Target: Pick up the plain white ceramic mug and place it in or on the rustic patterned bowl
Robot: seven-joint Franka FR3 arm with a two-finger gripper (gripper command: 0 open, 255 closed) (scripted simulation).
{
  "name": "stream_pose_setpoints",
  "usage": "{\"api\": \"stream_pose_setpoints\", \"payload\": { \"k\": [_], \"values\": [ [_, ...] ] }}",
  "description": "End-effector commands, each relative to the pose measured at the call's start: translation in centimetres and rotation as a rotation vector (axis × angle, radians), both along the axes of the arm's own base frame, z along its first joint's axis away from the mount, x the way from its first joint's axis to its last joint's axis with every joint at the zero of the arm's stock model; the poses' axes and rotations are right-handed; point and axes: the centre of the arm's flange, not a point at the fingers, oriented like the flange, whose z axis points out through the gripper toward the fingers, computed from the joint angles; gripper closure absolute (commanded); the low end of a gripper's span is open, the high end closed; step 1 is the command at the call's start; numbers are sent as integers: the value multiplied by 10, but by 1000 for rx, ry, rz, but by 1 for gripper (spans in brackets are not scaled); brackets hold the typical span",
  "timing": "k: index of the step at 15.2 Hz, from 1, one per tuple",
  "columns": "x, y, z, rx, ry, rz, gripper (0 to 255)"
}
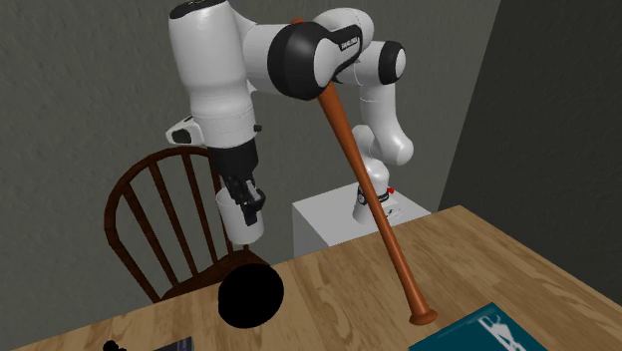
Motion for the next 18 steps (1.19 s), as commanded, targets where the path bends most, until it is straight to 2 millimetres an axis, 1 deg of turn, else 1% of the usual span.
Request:
{"api": "stream_pose_setpoints", "payload": {
  "k": [1, 5, 13, 14, 15, 16, 18],
  "values": [
    [16, -3, -76, -19, 88, -16, 255],
    [16, -3, -96, -19, 88, -16, 255],
    [16, -3, -96, -19, 88, -16, 255],
    [20, -5, -103, -18, 88, -17, 0],
    [20, -3, -104, -18, 89, -16, 0],
    [7, -9, -112, -16, 89, -17, 0],
    [3, -19, -114, -16, 89, -17, 0]
  ]
}}
